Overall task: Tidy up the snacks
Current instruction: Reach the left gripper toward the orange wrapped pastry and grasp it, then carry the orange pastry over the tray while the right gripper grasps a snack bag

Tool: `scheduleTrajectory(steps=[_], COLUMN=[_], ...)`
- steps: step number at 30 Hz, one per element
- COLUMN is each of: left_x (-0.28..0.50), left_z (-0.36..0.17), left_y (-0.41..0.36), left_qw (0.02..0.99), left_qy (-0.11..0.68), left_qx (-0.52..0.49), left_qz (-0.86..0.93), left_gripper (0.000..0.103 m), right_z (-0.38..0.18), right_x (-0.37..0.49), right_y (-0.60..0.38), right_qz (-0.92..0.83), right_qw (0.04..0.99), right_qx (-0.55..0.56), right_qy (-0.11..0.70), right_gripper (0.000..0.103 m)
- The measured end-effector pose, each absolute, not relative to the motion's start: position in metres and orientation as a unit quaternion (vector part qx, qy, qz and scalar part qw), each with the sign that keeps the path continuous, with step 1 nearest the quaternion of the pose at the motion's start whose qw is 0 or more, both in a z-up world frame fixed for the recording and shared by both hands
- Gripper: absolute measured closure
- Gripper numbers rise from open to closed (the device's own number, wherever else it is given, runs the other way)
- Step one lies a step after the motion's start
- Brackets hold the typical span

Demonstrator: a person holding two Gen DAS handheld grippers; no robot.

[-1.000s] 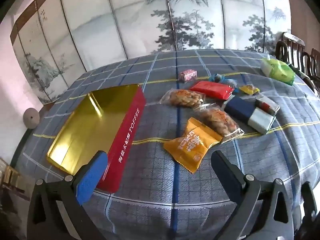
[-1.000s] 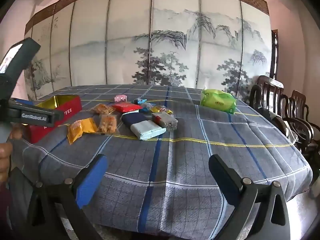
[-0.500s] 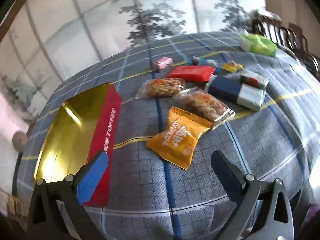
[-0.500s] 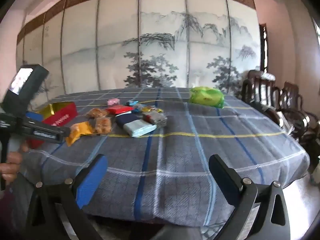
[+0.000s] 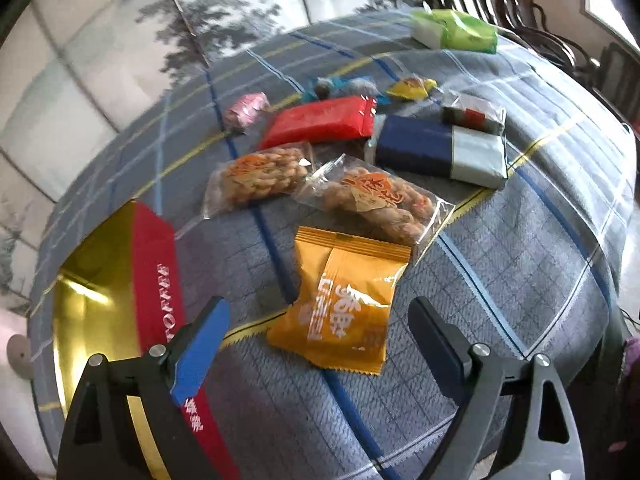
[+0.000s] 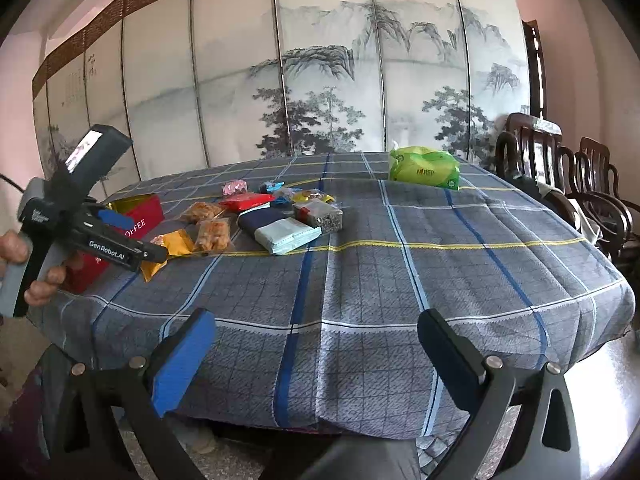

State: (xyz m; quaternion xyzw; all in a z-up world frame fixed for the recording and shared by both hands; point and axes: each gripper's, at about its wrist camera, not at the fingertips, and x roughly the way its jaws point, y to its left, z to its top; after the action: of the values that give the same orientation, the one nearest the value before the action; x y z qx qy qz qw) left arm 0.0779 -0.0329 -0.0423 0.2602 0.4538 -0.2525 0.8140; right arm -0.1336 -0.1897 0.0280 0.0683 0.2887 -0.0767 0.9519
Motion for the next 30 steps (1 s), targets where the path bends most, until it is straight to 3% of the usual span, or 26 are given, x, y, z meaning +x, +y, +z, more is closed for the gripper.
scheduleTrajectory(steps=[8, 9, 12, 15, 30], left_x=[0.088, 0.089, 0.092, 0.089, 0.034], left_z=[-0.055, -0.056, -0.054, -0.054, -0.020], left_y=[-0.044, -0.045, -0.045, -0.047, -0.017], left_qw=[0.792, 0.791, 0.787, 0.802, 0.856], left_qy=[0.452, 0.451, 0.464, 0.447, 0.449], left_qx=[0.309, 0.311, 0.281, 0.292, 0.152], left_qz=[-0.268, -0.273, -0.294, -0.268, -0.207], left_gripper=[0.016, 0.020, 0.056, 0.067, 0.070], right_z=[0.021, 0.021, 0.018, 0.015, 0.009], right_x=[-0.125, -0.124, -0.122, -0.117, -0.113], right_y=[-0.196, -0.196, -0.199, -0.202, -0.206], right_qz=[-0.072, -0.071, -0.073, -0.074, -0.067], right_qw=[0.947, 0.946, 0.943, 0.941, 0.934], right_qx=[0.079, 0.081, 0.088, 0.095, 0.112], right_qy=[0.302, 0.304, 0.311, 0.317, 0.333], right_gripper=[0.000, 0.000, 0.000, 0.000, 0.000])
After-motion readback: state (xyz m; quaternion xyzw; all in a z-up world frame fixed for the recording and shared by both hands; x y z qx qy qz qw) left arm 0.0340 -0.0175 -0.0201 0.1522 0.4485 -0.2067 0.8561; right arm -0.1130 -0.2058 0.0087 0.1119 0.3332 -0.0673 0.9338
